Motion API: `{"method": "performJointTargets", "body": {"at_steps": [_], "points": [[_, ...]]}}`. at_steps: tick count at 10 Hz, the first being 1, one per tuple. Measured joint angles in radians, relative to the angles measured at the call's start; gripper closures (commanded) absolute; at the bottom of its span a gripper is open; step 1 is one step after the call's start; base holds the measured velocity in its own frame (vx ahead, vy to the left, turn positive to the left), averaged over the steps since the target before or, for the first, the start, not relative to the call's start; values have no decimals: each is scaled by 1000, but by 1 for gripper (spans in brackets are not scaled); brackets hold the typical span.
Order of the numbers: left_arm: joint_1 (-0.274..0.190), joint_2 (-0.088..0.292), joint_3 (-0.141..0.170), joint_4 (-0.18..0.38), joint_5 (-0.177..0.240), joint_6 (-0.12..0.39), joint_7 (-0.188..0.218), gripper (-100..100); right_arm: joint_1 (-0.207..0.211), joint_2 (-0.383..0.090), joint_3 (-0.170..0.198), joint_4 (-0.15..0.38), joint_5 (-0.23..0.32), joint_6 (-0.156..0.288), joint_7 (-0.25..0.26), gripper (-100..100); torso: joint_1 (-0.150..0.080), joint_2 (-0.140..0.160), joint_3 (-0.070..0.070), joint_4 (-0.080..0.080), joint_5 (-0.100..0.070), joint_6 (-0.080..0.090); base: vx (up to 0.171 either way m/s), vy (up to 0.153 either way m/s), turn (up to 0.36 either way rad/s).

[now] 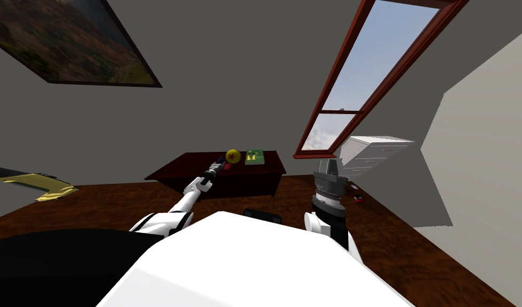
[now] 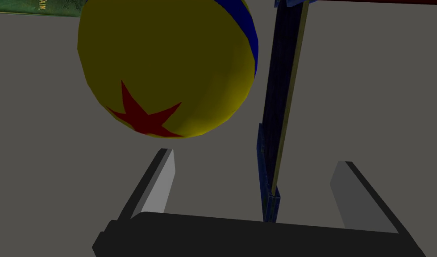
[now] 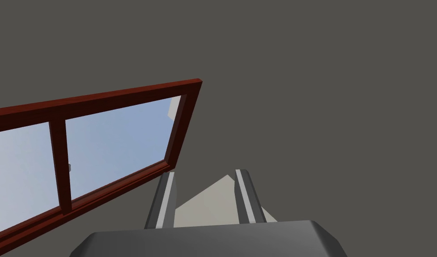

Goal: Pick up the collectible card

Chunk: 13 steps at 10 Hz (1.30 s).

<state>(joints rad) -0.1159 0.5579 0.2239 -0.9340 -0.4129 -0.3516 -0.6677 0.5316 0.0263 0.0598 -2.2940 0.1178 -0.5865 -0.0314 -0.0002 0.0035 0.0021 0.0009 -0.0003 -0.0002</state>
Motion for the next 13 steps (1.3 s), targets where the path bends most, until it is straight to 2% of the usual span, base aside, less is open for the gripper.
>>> {"method": "performJointTargets", "body": {"at_steps": [4,5,8,10,12,13], "points": [[-101,18,-16,125,17,-20,-25,-100,0,0,0,0,0,0,0,0,0,-2,-1,0,0,0,-38,-12,9],[-106,19,-17,144,18,-19,-25,-100,0,0,0,0,0,0,0,0,1,-3,-2,-1,0,0,-46,-14,37],[-190,36,-30,239,33,-43,-50,-100,0,0,0,0,0,0,0,0,0,-1,-1,0,0,0,-38,-10,2],[-212,44,-41,262,42,-39,-55,-100,0,0,0,0,0,0,0,0,0,-1,-1,0,0,0,-55,-17,26],[-267,56,-48,311,49,-53,-64,-100,0,0,0,0,0,0,0,0,0,-2,-1,0,0,0,-20,-6,-6],[-275,56,-48,329,49,-53,-66,-100,0,0,0,0,0,0,0,0,1,-3,-2,-1,0,0,0,0,0]]}}
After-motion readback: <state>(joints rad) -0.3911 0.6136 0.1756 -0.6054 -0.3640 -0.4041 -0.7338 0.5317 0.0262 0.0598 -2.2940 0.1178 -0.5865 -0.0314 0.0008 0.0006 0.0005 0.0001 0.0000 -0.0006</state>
